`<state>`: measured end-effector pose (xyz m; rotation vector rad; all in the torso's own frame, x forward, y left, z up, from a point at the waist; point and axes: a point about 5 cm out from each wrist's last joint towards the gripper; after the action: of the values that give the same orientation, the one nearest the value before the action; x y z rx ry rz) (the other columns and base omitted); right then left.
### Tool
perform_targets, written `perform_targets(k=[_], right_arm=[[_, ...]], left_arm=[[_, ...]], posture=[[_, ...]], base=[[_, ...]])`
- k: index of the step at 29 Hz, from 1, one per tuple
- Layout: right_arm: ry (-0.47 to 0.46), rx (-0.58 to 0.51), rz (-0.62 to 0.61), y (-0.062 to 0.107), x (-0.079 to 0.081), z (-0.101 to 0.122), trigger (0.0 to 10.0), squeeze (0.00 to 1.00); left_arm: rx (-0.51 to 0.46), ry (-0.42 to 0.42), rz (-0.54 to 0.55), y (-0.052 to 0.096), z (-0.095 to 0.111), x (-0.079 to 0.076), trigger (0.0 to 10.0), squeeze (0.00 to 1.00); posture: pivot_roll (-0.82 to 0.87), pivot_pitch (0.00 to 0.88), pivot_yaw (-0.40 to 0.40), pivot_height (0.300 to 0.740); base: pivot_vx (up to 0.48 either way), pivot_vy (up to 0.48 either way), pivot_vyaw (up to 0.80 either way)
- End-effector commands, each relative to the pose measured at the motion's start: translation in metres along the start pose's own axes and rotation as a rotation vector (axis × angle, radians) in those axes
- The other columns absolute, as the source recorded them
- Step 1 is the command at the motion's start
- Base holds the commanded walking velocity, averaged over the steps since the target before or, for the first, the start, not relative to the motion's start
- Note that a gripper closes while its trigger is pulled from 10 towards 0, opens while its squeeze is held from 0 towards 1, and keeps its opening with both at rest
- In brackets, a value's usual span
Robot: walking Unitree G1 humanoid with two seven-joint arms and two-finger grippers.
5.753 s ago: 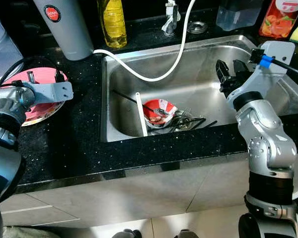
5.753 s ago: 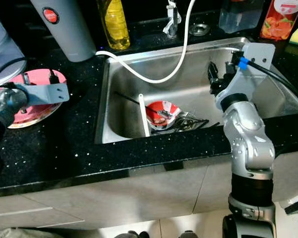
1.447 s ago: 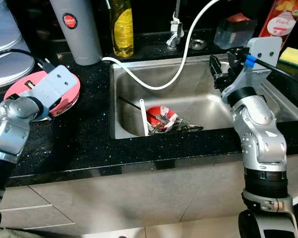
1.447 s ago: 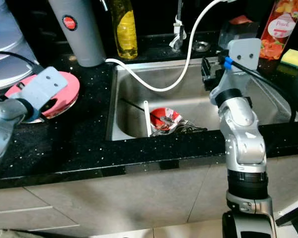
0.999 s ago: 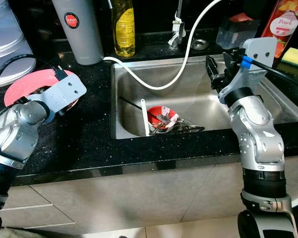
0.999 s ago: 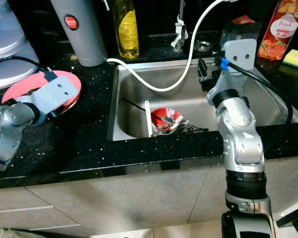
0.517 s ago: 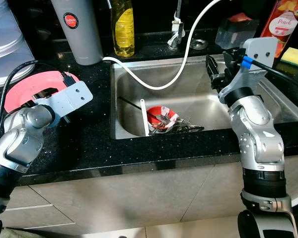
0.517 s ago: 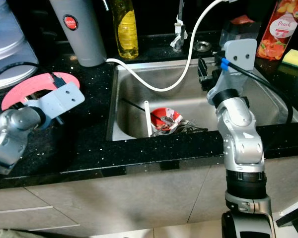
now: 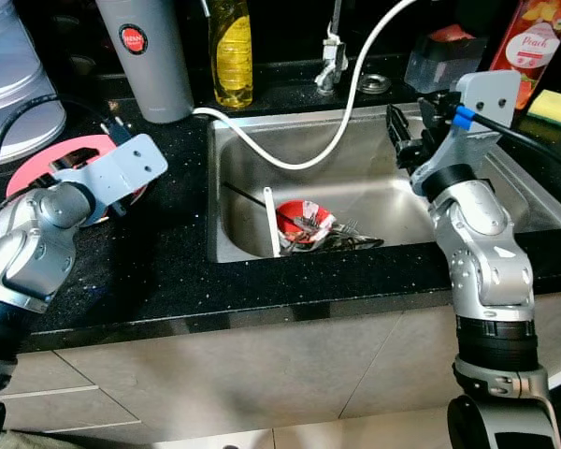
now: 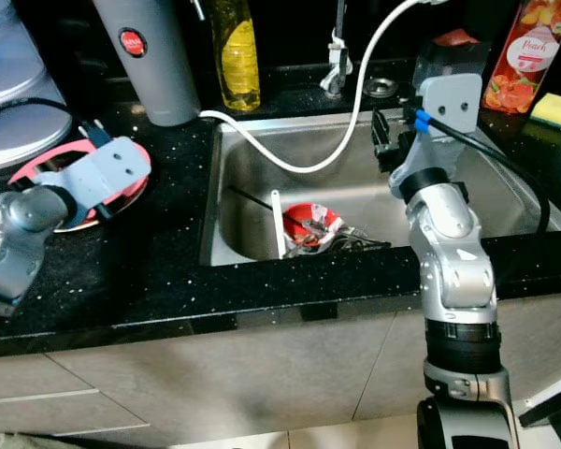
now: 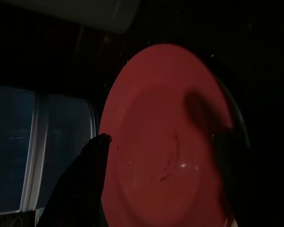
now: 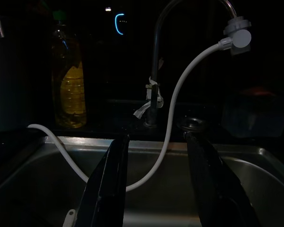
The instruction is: Kitchen organization
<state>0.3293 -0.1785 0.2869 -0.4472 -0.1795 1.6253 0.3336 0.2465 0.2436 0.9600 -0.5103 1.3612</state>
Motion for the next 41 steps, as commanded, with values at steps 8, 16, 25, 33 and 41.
perform_targets(k=[8, 16, 25, 33, 41], right_arm=[[-0.001, -0.009, -0.003, -0.001, -0.001, 0.002, 10.0, 0.0], [-0.001, -0.007, -0.001, -0.001, -0.001, 0.001, 10.0, 0.0], [-0.003, -0.008, 0.0, -0.002, 0.0, 0.002, 10.0, 0.0], [-0.001, -0.008, -0.003, -0.002, -0.001, 0.002, 10.0, 0.0], [-0.005, -0.009, -0.001, -0.002, 0.0, 0.002, 10.0, 0.0]], left_arm=[[0.112, -0.046, 0.008, -0.001, -0.031, -0.002, 0.0, 0.0], [0.102, -0.073, 0.037, -0.003, -0.032, 0.002, 0.0, 0.0], [0.007, -0.07, 0.066, -0.004, -0.016, 0.008, 0.0, 0.0], [-0.062, -0.015, -0.053, 0.005, -0.001, 0.005, 10.0, 0.44], [-0.146, 0.068, -0.225, 0.018, 0.017, -0.005, 10.0, 1.0]], posture=[[0.06, 0.035, 0.032, 0.74], [0.06, 0.034, 0.031, 0.74], [0.06, 0.036, 0.028, 0.74], [0.06, 0.037, 0.03, 0.74], [0.07, 0.035, 0.029, 0.74]], base=[[0.0, 0.0, 0.0], [0.0, 0.0, 0.0], [0.0, 0.0, 0.0], [0.0, 0.0, 0.0], [0.0, 0.0, 0.0]])
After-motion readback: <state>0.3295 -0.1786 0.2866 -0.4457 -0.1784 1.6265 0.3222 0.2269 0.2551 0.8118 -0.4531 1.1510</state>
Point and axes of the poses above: a point about 5 cm out from each wrist's last joint towards the gripper, its own y axis pointing back from the gripper into the wrist, its own z axis along the axis of the wrist's last joint, x = y × z, and after that the axes turned 6 degrees about y, right-handed
